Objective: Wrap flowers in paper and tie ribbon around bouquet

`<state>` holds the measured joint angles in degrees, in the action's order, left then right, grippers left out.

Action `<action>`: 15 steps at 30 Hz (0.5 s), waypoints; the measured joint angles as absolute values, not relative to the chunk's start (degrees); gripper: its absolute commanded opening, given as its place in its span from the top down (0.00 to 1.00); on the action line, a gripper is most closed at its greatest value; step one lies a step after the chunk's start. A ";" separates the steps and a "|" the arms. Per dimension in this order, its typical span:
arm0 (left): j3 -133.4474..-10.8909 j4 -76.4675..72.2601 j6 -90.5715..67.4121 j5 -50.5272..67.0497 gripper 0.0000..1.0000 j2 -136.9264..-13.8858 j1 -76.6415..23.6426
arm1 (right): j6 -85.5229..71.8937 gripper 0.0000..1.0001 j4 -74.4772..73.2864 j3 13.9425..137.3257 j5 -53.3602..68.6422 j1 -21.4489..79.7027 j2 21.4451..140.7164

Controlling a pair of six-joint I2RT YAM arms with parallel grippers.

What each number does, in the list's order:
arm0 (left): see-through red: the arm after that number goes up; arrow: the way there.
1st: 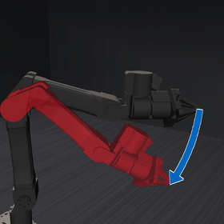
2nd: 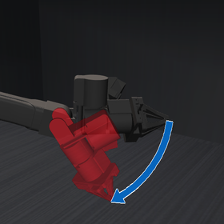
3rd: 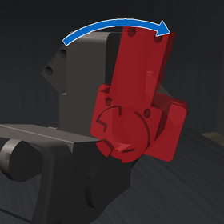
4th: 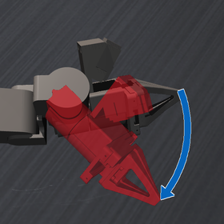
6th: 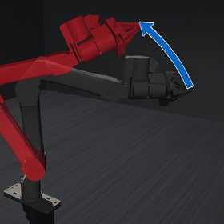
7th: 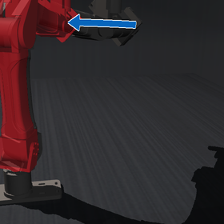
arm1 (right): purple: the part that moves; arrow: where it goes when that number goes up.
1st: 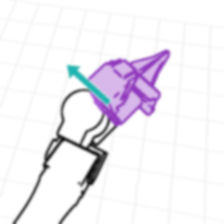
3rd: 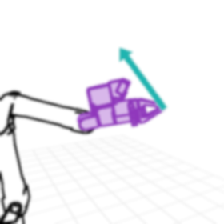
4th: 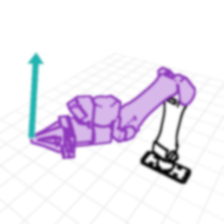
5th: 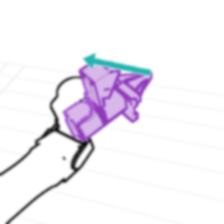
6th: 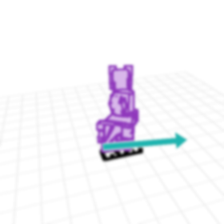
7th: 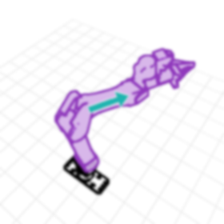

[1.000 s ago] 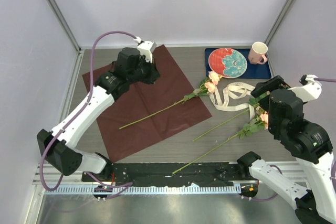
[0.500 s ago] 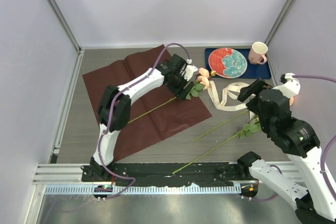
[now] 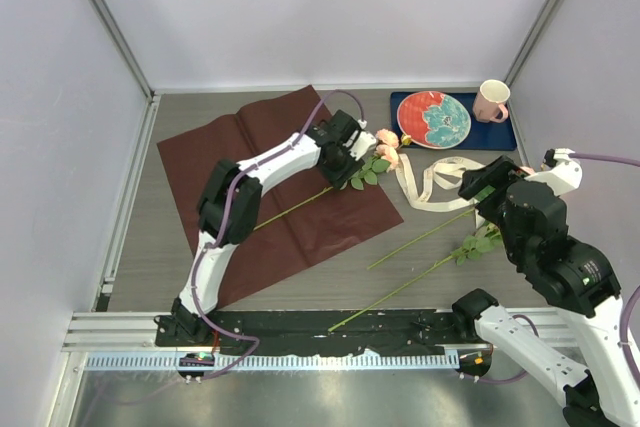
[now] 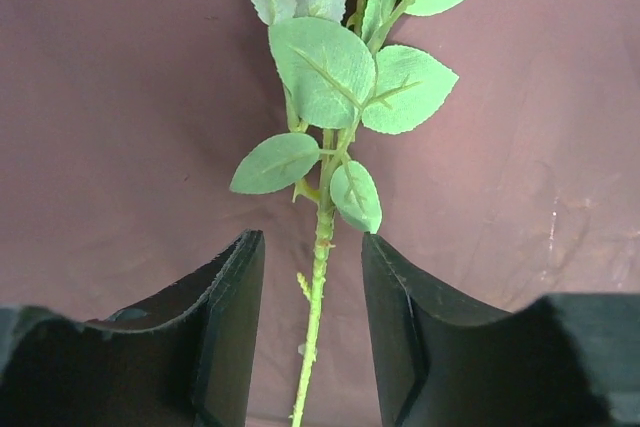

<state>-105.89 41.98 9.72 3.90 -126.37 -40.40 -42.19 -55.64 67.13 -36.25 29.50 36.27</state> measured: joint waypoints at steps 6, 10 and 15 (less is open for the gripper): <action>-105.89 41.89 9.98 3.27 0.51 -129.36 -41.06 | -42.19 0.18 -55.64 66.52 -35.44 29.50 36.29; -106.15 41.95 9.82 3.49 0.80 -130.23 -41.28 | -42.24 0.18 -55.64 66.52 -35.07 29.50 36.16; -107.26 42.06 9.45 2.74 0.98 -130.34 -41.98 | -42.33 0.18 -55.68 66.50 -34.76 29.50 35.59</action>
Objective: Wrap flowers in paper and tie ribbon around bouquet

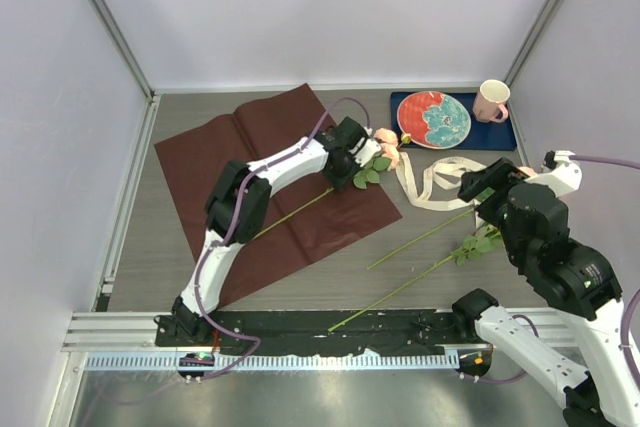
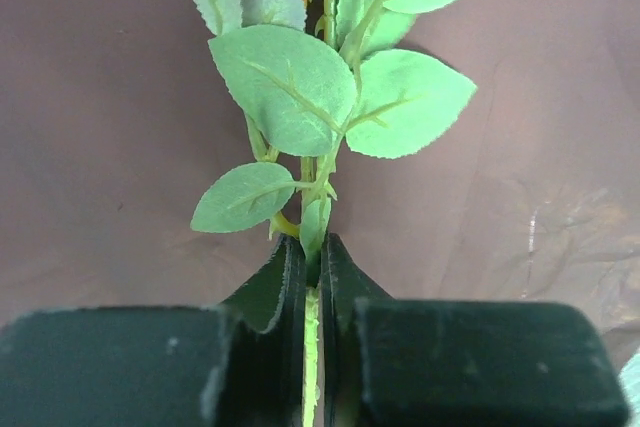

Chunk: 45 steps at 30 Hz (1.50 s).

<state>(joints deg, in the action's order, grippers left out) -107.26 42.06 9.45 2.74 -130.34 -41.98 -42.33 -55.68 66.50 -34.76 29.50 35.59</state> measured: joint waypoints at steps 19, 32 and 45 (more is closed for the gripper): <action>-105.21 44.82 -2.94 5.43 1.00 -100.84 -38.74 | -42.57 0.18 -55.16 64.29 -34.02 29.50 35.16; -135.76 56.58 -0.32 3.01 1.00 -130.87 -18.87 | -42.26 0.18 -53.06 64.07 -32.75 29.50 38.79; -135.94 55.96 0.69 2.57 1.00 -138.41 -16.73 | -41.76 0.16 -46.39 59.02 -27.49 29.50 47.42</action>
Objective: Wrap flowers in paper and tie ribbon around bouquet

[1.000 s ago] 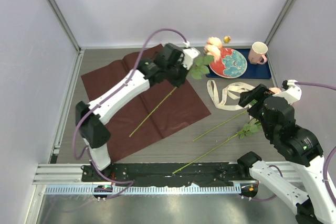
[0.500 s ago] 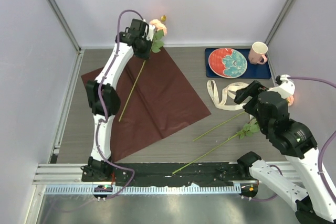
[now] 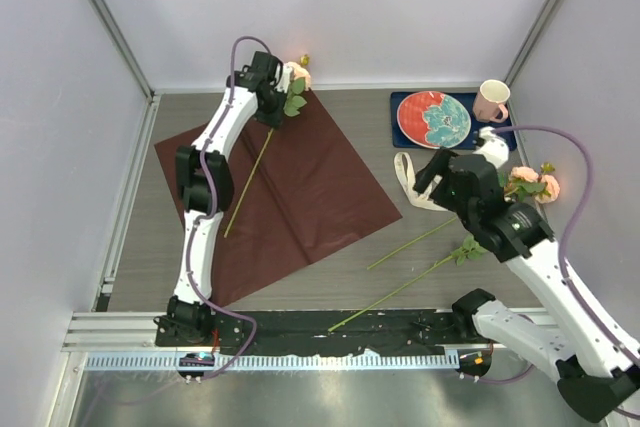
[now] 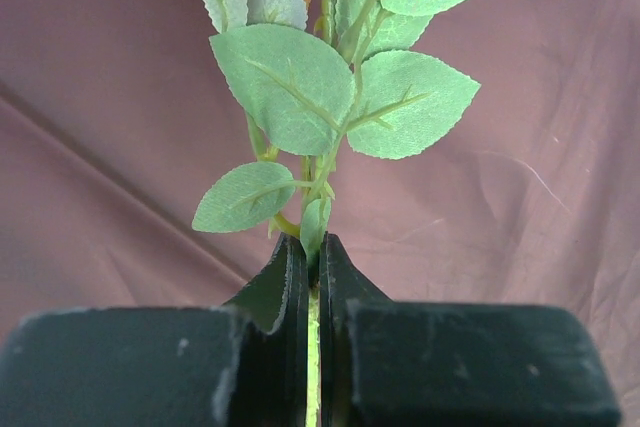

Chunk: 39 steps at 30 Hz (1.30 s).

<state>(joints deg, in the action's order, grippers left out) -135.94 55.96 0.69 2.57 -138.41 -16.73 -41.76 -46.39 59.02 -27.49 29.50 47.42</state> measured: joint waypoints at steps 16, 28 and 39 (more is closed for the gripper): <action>-135.96 49.76 -0.93 0.23 0.88 -144.11 -15.73 | -28.18 0.14 -23.09 54.48 -3.97 29.45 83.83; -137.40 52.53 -3.84 -4.60 0.42 -144.31 -15.94 | -24.34 0.12 -18.90 55.42 1.17 29.45 89.03; -94.50 41.32 -19.70 -1.02 0.64 -105.16 -24.49 | -23.51 0.12 -18.02 63.81 0.97 25.58 97.34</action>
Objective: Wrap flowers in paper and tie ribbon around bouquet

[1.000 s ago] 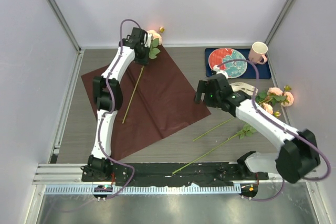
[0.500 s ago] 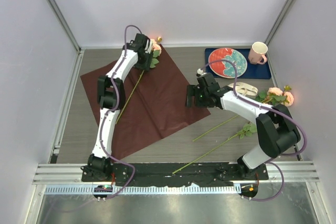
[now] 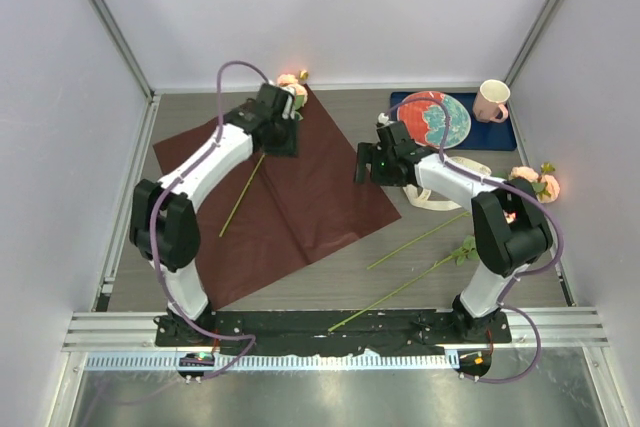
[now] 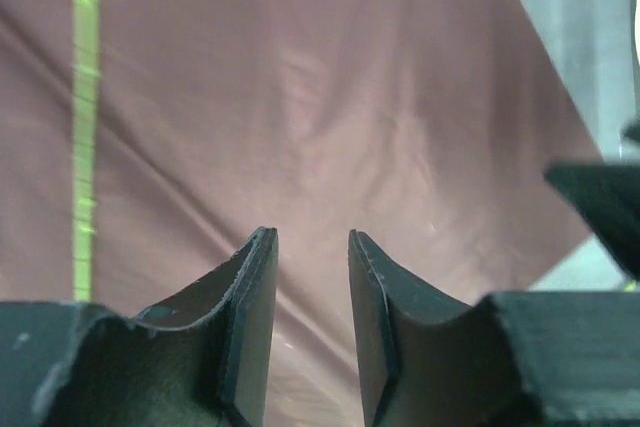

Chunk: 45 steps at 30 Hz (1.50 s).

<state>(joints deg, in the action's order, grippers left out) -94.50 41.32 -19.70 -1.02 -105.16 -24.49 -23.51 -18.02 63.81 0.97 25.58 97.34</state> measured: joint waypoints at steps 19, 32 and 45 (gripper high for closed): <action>-66.35 32.29 -29.85 -7.03 0.65 -103.92 -40.80 | -23.68 0.13 -16.73 60.97 -5.10 24.18 101.69; -62.74 36.40 -32.34 -7.18 0.32 -92.58 -42.87 | -30.55 0.12 -9.65 41.56 1.34 24.12 84.73; -92.49 40.51 -22.44 -2.81 0.33 -102.08 -20.53 | -31.07 0.14 -13.37 41.30 4.69 24.12 73.91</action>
